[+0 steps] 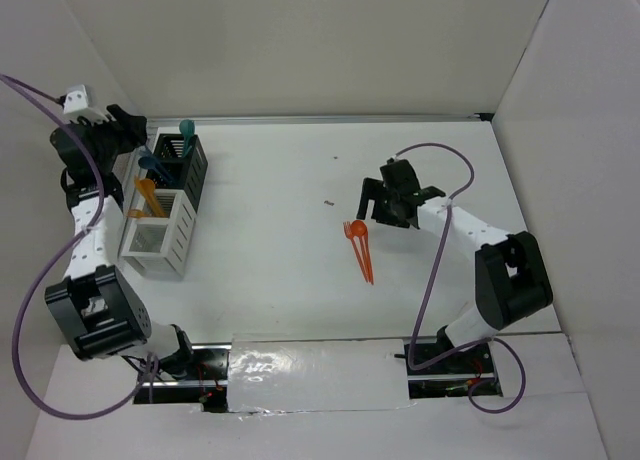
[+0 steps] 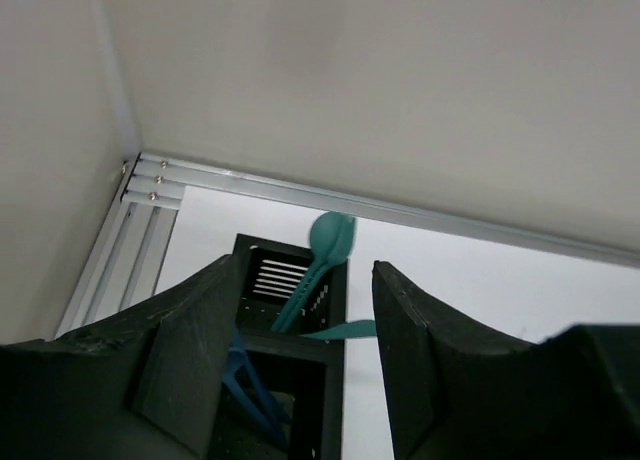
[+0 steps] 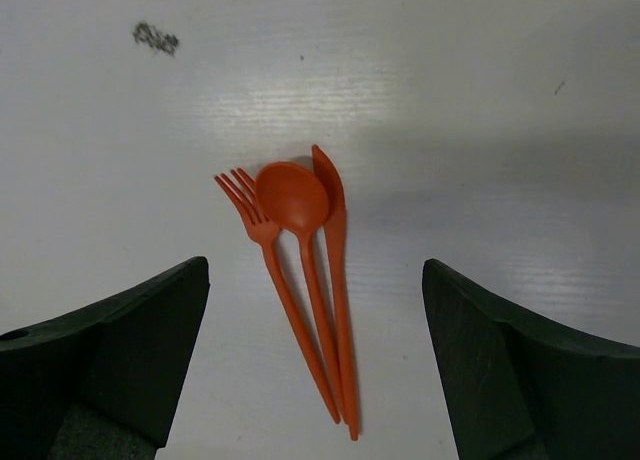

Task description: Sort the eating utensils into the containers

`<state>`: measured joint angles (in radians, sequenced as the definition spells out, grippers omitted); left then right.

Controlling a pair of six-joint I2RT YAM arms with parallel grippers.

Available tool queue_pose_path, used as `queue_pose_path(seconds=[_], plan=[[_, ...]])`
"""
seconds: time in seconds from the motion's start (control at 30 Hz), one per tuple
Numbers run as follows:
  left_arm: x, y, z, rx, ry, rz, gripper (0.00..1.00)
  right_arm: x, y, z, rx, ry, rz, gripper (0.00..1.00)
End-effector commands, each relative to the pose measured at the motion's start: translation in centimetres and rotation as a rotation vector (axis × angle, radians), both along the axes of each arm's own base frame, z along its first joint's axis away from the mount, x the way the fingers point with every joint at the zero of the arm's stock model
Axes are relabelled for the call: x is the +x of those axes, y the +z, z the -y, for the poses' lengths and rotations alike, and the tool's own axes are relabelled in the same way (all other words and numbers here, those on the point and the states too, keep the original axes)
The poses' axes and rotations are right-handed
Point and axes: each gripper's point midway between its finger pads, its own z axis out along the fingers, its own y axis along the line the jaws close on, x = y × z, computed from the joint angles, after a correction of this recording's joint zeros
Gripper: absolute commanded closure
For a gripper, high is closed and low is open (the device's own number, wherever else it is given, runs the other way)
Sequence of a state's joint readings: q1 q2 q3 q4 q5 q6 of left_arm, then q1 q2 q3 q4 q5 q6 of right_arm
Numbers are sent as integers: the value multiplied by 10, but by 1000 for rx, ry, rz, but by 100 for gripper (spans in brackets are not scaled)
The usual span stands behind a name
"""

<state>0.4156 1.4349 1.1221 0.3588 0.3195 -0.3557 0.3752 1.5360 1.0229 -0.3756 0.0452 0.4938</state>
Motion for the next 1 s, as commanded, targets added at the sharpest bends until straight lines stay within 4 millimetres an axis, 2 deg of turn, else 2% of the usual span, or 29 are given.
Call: queue_pose_path(seconds=[0.0, 0.03, 0.07, 0.1, 0.17, 0.2, 0.27, 0.3, 0.33, 0.37, 0.4, 0.43, 0.47, 0.57, 0.63, 0.67, 0.97], plan=[[-25, 60, 43, 128, -179, 61, 33, -9, -8, -1, -26, 34, 6, 7], [-30, 66, 71, 151, -266, 63, 33, -13, -15, 0, -32, 39, -5, 12], [-36, 65, 82, 163, -338, 50, 33, -17, -18, -1, -36, 47, -13, 11], [-41, 59, 118, 166, -443, 5, 33, -17, -19, -1, -38, 48, -14, 14], [-50, 45, 156, 142, -539, -70, 32, -26, -27, -5, -51, 79, -27, 19], [-59, 27, 175, 111, -585, -138, 31, -27, -28, -6, -51, 83, -29, 23], [-71, 11, 203, 86, -626, -189, 30, -29, -31, -8, -63, 94, -27, 29], [-78, -7, 213, 59, -639, -234, 30, -30, -33, -9, -65, 99, -31, 32], [-86, -8, 221, 57, -643, -235, 30, -35, -38, -11, -70, 107, -45, 32], [-97, -19, 244, 56, -703, -261, 30, -35, -40, -14, -80, 118, -41, 34], [-103, -24, 250, 56, -713, -272, 29, -36, -42, -16, -83, 126, -45, 34], [-105, -23, 245, 52, -676, -271, 29, -35, -43, -14, -95, 123, -43, 36], [-114, -30, 255, 48, -705, -296, 29, -40, -47, -14, -109, 128, -51, 37], [-126, -27, 263, 44, -716, -293, 29, -42, -53, -13, -116, 138, -53, 38], [-134, -32, 268, 33, -730, -311, 29, -43, -56, -13, -123, 145, -59, 40], [-137, -28, 269, 35, -731, -299, 29, -43, -58, -12, -134, 145, -59, 41], [-160, -41, 280, 21, -761, -347, 28, -43, -77, -16, -166, 166, -91, 52]])
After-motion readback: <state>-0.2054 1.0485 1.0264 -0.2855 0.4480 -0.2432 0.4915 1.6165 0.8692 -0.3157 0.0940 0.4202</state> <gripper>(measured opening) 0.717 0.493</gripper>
